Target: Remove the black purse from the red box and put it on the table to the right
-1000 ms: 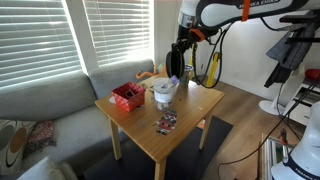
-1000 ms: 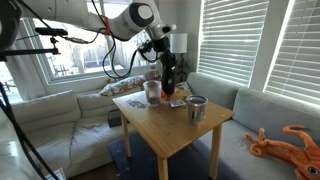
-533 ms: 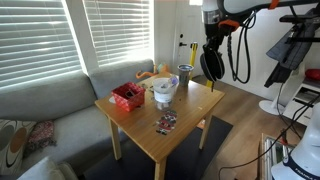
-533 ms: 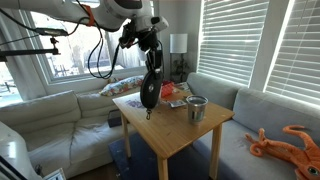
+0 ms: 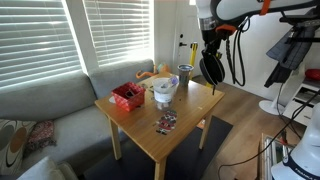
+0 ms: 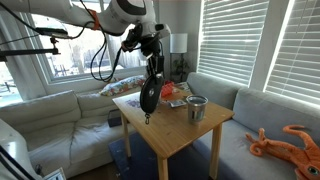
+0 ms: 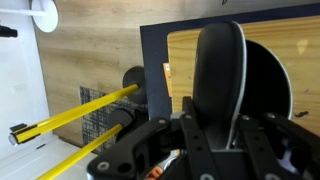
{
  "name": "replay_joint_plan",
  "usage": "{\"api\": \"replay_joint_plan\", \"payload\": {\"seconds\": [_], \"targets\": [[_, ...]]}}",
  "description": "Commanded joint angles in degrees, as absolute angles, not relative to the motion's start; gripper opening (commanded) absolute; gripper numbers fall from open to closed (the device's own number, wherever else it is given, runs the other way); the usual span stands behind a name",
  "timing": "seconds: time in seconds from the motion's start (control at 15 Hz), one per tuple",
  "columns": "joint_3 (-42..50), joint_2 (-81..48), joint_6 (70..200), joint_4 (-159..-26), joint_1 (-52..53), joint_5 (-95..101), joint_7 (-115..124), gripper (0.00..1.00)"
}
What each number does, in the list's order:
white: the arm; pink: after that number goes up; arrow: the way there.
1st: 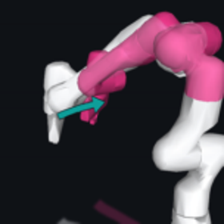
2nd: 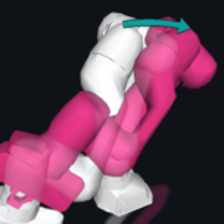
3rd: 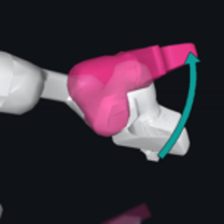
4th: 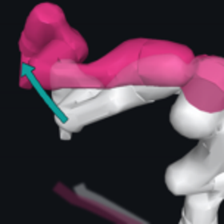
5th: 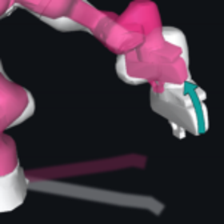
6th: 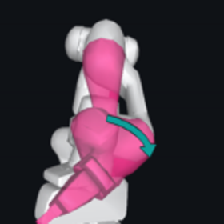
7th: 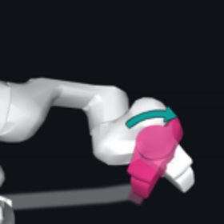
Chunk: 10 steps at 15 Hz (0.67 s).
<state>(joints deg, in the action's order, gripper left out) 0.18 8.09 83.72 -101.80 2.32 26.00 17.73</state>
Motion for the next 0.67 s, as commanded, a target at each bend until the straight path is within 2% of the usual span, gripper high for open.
{"api": "replay_joint_plan", "payload": {"seconds": [0.0, 0.53, 0.6], "targets": [[-0.4, 2.0, 81.9, -98.8, 1.4, 26.0, 13.0, 0.03], [-0.1, -13.2, 78.5, -89.7, 2.5, 27.3, 9.3, 0.03], [0.1, -14.8, 77.8, -88.3, 2.7, 27.6, 9.8, 0.16]]}}
